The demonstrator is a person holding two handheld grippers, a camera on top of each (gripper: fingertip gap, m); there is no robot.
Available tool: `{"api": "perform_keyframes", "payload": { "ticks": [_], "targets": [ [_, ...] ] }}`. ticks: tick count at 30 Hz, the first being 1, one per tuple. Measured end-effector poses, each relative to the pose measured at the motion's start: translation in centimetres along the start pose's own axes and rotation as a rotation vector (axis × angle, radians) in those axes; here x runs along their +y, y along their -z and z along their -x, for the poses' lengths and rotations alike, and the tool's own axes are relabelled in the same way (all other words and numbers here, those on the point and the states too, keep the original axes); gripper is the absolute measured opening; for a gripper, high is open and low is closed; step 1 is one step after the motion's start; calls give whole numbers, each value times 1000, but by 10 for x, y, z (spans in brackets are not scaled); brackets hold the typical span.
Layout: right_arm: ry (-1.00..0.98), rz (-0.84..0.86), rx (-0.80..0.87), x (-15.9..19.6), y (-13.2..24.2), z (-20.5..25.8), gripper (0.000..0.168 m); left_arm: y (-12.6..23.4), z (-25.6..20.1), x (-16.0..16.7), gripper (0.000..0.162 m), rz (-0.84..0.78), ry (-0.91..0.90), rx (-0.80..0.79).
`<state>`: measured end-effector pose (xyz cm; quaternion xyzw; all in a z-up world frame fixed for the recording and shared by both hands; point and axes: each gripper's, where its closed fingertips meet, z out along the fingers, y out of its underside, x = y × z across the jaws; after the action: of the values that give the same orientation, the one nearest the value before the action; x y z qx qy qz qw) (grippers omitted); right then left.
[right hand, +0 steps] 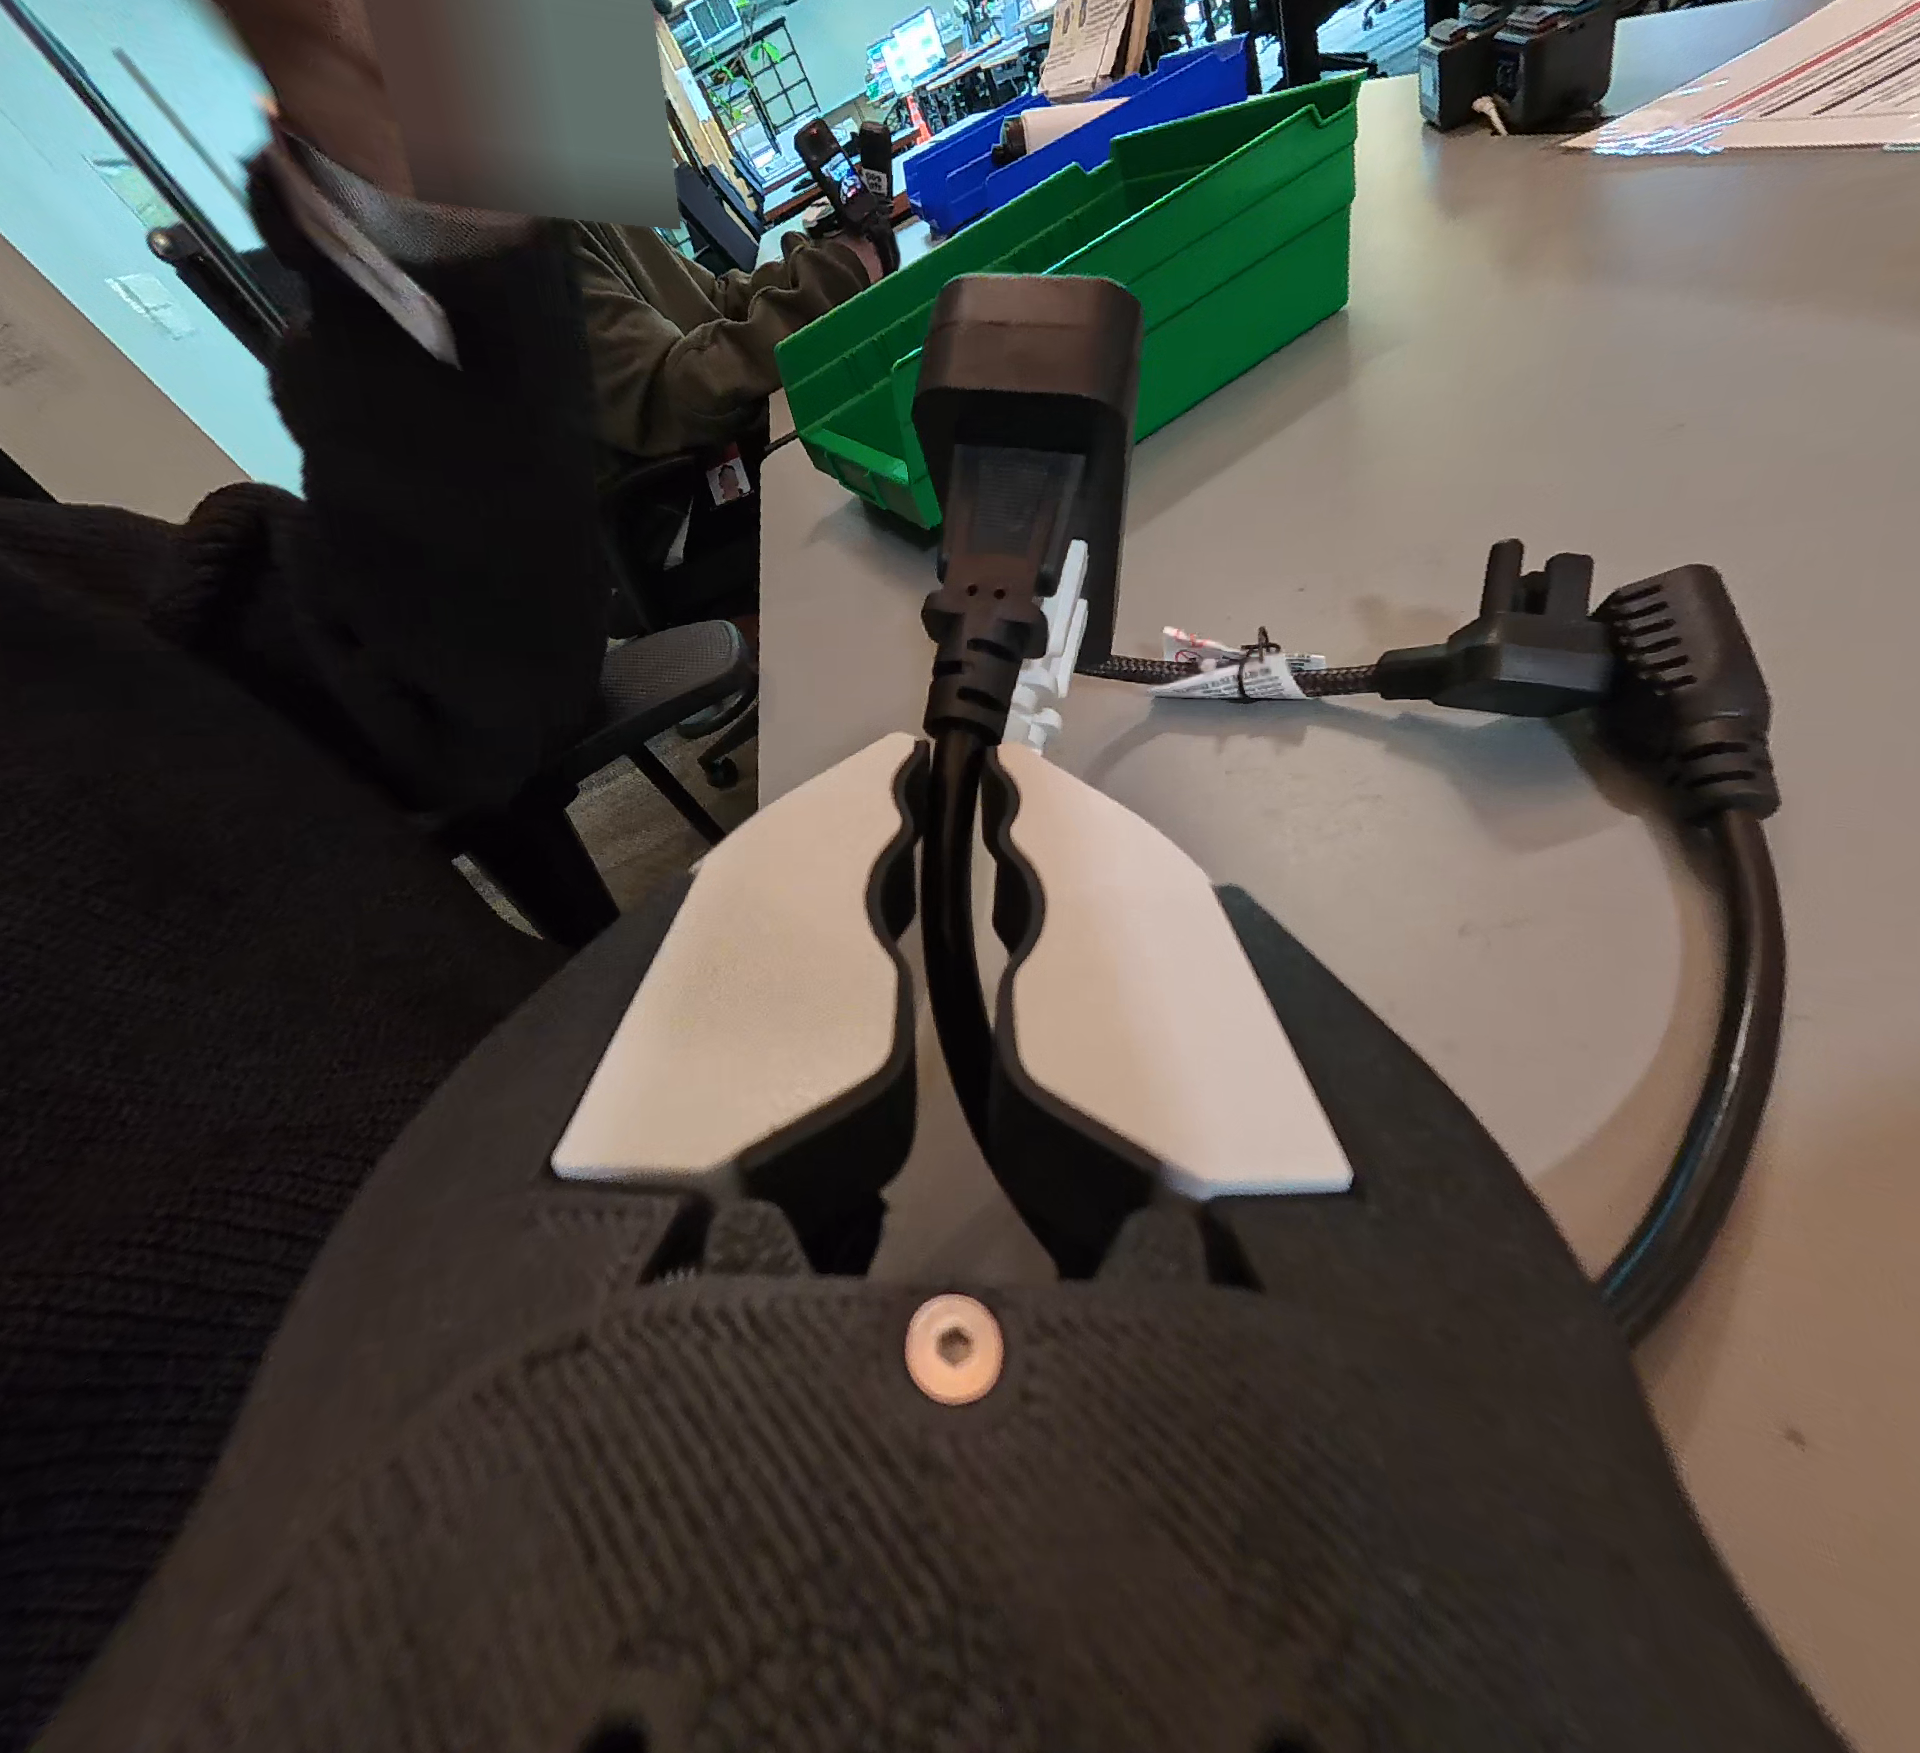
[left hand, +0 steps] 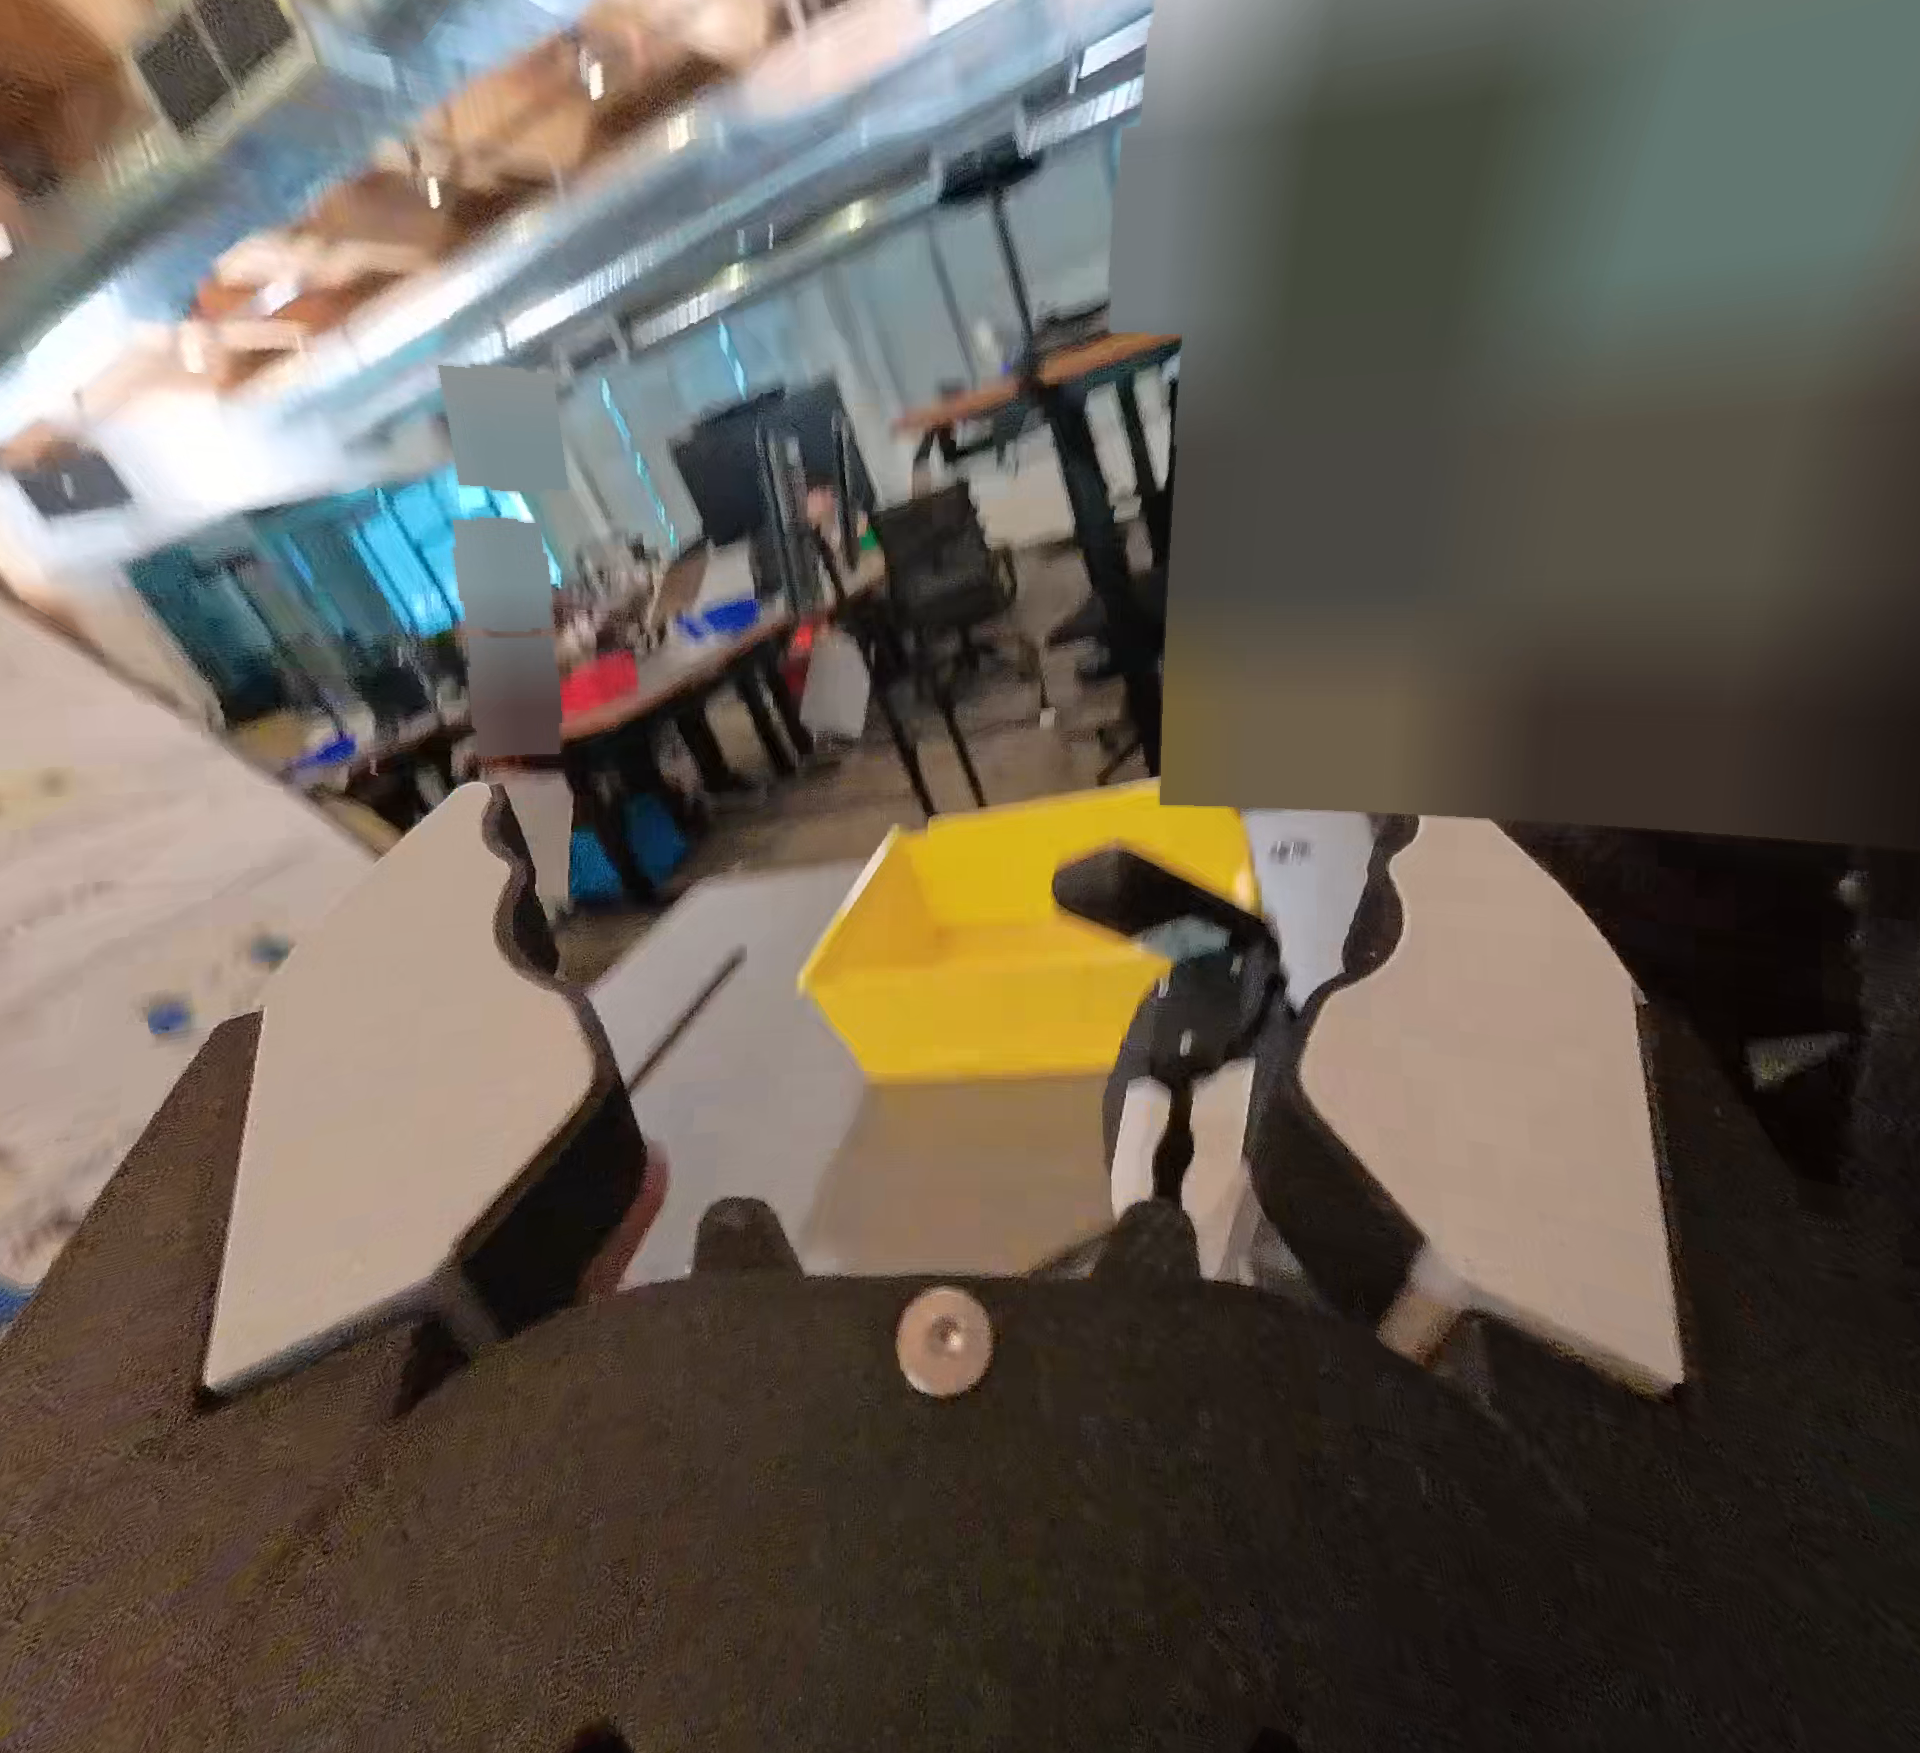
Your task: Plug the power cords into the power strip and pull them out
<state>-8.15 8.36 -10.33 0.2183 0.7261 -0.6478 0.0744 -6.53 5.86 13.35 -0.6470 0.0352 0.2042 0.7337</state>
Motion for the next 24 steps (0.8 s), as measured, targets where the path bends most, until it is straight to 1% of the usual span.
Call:
{"api": "perform_keyframes", "payload": {
  "ticks": [1, 3, 4, 5, 6, 7, 9, 10, 12, 14, 15, 19, 21, 24],
  "targets": [
    [6, 4, -1, 0, 1, 0, 10, -4, 6, 47, 147, 132, 31, -25],
    [13, 9, -6, 1, 1, 1, 10, 1, 3, 142, 147, 380, 99, -17],
    [12, 12, -10, 1, 1, 1, 10, 8, -3, 179, 147, 462, 134, -6],
    [9, 14, -14, 1, 1, 1, 10, 12, -11, 204, 147, 500, 161, 15],
    [5, 15, -17, 1, 1, 2, 10, 14, -19, 222, 147, 527, 191, 31],
    [4, 15, -20, 1, 1, 1, 10, 15, -26, 233, 144, 549, 206, 55],
    [0, 18, -25, 1, 1, 2, 10, 10, -31, 240, 142, 553, 185, 69],
    [-1, 19, -29, 1, 1, 2, 10, 7, -32, 241, 130, 552, 167, 75],
    [-5, 22, -35, 2, 1, 2, 10, 5, -39, 239, 92, 534, 143, 109],
    [-3, 28, -43, 3, 1, 3, 10, 5, -34, 240, 76, 518, 106, 70],
    [-1, 30, -43, 3, 1, 3, 10, 5, -34, 240, 72, 514, 86, 66],
    [0, 33, -44, 2, 1, 4, 10, 6, -35, 238, 71, 516, 108, 60],
    [6, 33, -30, 2, 1, 3, 10, 7, -32, 235, 71, 521, 72, 42],
    [10, 29, -9, 1, 2, 1, 10, 10, -27, 224, 69, 488, 13, 4]
  ]
}}
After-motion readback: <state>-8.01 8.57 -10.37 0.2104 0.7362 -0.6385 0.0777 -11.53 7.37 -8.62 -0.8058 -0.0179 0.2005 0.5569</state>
